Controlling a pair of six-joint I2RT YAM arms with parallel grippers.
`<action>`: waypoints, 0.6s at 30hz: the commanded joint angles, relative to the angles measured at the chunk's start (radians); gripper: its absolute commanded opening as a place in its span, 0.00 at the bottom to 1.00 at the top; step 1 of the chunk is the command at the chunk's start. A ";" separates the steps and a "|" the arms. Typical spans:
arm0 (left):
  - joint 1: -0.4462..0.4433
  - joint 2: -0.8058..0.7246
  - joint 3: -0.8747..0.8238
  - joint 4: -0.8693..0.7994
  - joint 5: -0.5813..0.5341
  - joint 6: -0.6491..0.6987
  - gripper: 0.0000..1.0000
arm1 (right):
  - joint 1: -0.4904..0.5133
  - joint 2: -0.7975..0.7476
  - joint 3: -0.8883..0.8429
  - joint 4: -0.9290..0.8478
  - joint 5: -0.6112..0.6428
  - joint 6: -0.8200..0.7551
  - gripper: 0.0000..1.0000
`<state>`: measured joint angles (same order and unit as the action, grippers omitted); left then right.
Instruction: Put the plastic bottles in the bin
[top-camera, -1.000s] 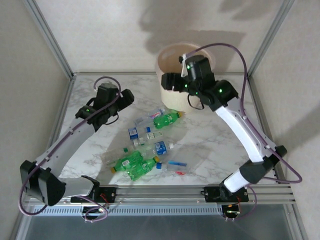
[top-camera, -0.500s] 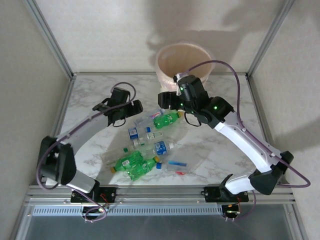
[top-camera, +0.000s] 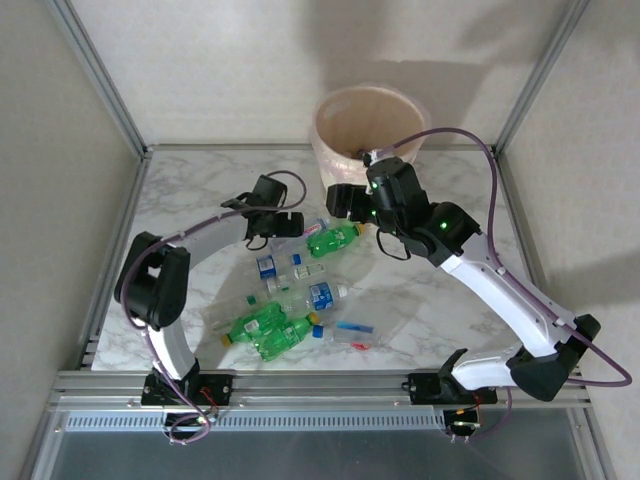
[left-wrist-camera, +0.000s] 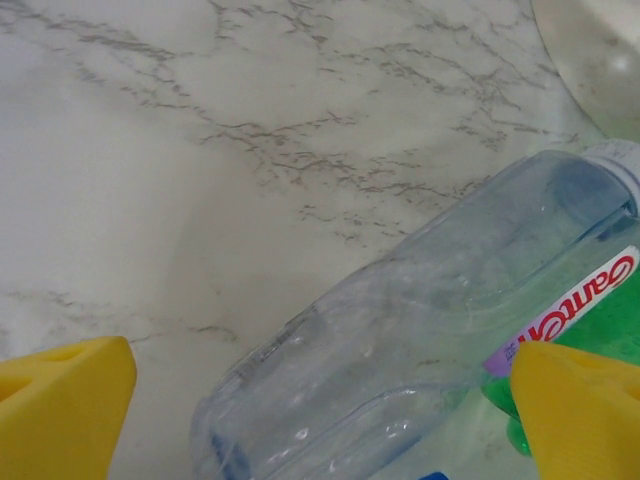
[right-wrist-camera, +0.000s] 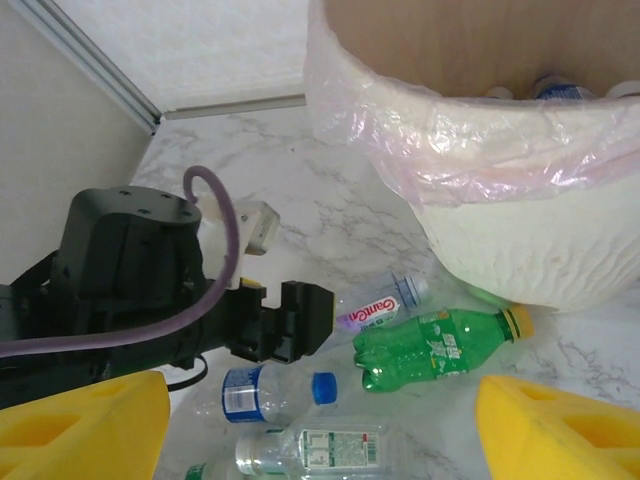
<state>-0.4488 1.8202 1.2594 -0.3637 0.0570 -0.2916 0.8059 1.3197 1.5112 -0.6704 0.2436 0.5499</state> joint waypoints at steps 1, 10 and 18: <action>-0.032 0.035 0.039 -0.016 -0.050 0.085 0.98 | 0.008 -0.028 -0.018 -0.012 0.033 0.037 0.81; -0.049 0.064 0.026 -0.029 -0.073 0.129 0.99 | 0.007 -0.027 -0.004 -0.032 0.043 0.054 0.81; -0.048 0.108 0.032 -0.036 -0.120 0.126 0.99 | 0.009 -0.016 0.010 -0.041 0.042 0.063 0.82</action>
<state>-0.4953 1.8847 1.2816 -0.3687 -0.0025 -0.1825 0.8059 1.3125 1.4986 -0.7002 0.2665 0.5964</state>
